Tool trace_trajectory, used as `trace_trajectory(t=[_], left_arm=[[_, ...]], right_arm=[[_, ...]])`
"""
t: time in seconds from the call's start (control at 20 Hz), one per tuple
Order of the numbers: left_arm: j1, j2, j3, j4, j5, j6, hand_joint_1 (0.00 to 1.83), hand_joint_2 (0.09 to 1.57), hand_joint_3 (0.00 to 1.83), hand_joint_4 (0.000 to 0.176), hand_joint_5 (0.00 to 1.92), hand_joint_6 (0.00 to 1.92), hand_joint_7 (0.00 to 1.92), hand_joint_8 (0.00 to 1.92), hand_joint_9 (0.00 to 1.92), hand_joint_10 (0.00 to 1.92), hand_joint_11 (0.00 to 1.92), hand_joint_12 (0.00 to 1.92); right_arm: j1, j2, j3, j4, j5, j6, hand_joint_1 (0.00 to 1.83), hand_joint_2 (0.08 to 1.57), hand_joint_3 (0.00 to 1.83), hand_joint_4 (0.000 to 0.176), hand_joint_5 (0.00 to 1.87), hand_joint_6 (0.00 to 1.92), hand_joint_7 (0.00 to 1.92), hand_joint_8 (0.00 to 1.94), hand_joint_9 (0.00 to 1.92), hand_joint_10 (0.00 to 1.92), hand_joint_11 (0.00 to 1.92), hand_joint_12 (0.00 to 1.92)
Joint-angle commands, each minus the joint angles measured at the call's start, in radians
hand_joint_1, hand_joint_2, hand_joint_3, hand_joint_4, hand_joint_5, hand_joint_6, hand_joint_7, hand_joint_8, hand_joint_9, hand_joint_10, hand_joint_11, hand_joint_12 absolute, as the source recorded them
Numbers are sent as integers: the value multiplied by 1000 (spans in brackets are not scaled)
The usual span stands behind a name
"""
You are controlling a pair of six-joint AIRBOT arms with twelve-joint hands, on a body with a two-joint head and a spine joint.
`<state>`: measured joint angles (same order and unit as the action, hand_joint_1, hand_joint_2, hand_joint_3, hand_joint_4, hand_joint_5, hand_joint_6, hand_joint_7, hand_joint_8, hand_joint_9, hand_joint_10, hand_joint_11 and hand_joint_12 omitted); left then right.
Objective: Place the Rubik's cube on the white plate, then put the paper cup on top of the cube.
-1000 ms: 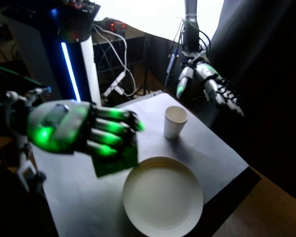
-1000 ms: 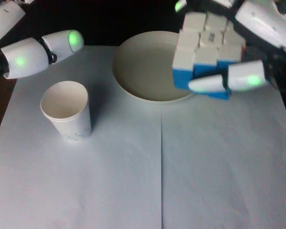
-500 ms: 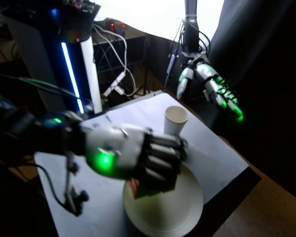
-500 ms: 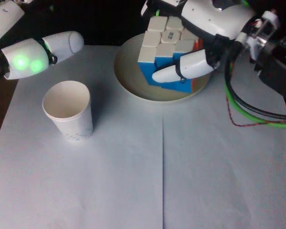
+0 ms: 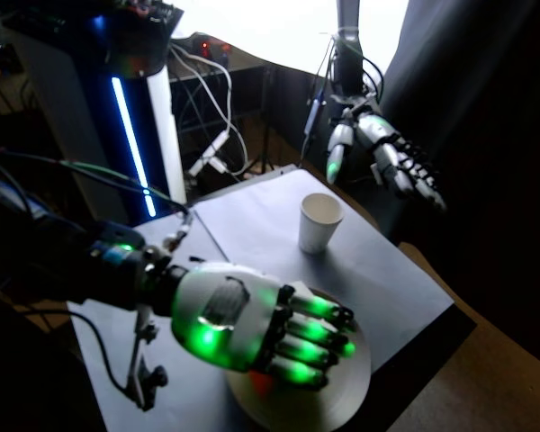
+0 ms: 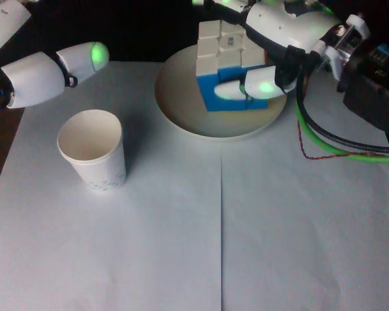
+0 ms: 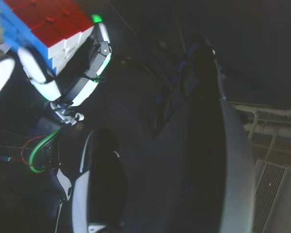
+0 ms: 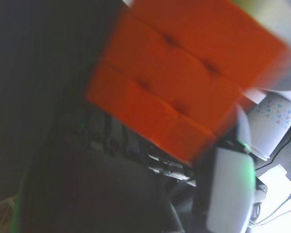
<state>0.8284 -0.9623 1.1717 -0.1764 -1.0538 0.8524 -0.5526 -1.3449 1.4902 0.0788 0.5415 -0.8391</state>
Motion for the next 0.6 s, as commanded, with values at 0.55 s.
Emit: trace_trajectory(t=[0.55], left_arm=[[1,2,-1,-13,-130,-5,349,1297,2,106,39,1,0,0,0,0,0,585]], right_arm=[[20,92,-105,11,213,-13,520,1083,9,102,0,0,0,0,0,0,0,0]])
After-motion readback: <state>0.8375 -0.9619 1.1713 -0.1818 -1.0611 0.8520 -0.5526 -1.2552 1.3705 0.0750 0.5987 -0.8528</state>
